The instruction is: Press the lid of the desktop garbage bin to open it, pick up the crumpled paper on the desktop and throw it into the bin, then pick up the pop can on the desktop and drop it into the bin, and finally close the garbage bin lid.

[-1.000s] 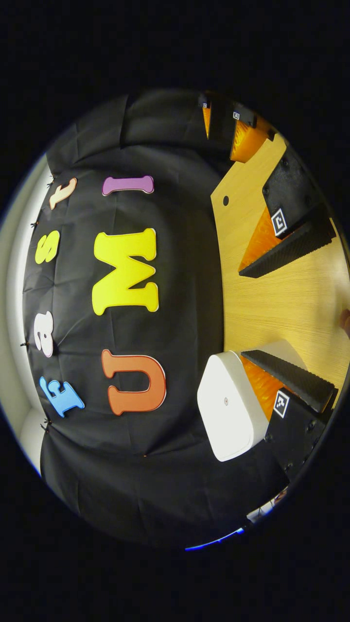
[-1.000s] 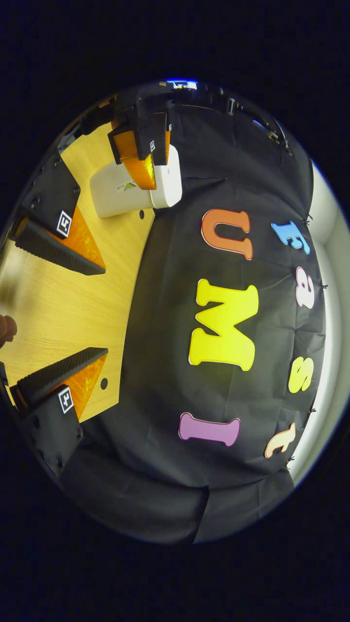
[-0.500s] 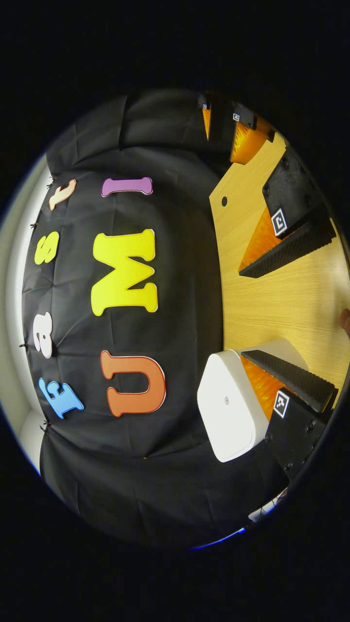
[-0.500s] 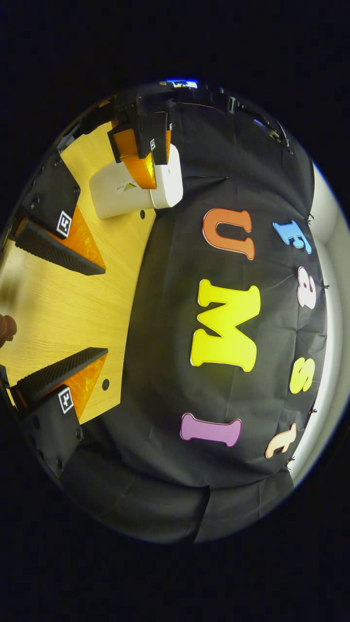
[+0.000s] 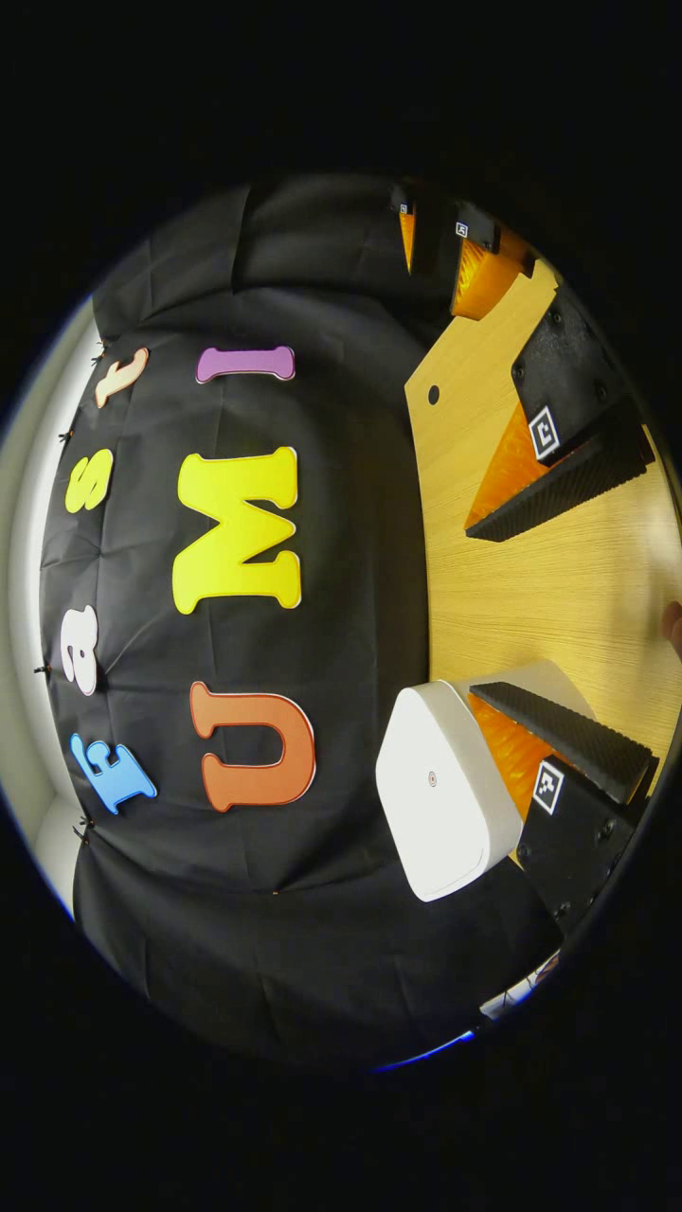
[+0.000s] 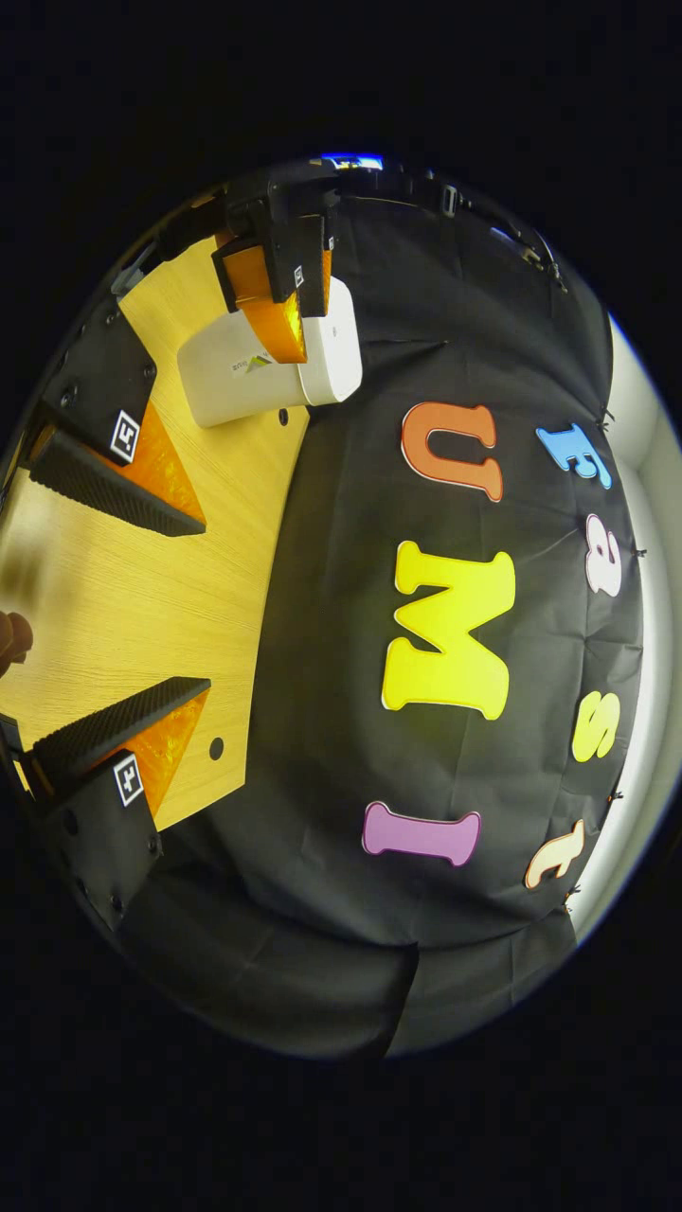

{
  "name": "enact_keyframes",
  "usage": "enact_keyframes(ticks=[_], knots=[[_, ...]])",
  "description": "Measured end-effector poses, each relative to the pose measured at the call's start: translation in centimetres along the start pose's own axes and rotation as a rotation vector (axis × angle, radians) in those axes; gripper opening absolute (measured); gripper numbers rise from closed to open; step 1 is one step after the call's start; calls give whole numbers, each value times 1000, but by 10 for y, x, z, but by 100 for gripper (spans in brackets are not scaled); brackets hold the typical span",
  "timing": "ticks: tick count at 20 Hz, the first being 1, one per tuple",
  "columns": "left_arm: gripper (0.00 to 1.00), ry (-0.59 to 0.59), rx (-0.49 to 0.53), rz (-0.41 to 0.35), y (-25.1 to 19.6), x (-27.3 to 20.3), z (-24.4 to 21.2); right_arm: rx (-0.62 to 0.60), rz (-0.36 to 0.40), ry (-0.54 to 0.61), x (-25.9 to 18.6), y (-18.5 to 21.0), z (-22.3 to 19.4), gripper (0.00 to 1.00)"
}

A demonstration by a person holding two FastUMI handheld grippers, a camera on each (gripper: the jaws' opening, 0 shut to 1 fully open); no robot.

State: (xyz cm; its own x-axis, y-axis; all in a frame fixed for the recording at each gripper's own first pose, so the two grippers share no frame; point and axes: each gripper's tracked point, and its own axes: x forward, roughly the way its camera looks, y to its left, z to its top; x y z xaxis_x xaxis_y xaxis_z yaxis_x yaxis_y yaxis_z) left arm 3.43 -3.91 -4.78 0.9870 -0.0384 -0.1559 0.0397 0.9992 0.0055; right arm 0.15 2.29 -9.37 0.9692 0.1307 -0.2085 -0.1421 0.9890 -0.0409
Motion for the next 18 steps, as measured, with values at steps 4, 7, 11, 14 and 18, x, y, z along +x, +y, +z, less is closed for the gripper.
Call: enact_keyframes(ticks=[4, 7, 11, 14, 18], knots=[[99, 5, -1, -17, -3, -1, -2, 0, -1, 14, -2, 4, -3, 95], [99, -5, 11, -32, -5, -2, 0, 2, -12, 20, -3, 5, -5, 95], [99, -12, 20, -54, -7, -1, 0, -8, -20, 36, -4, 10, -9, 95], [99, -14, 20, -65, -6, 1, 0, -10, -27, 38, -4, 13, -8, 95], [99, -7, 14, -84, -7, 4, -2, -12, -43, 45, -2, 17, -7, 95]])
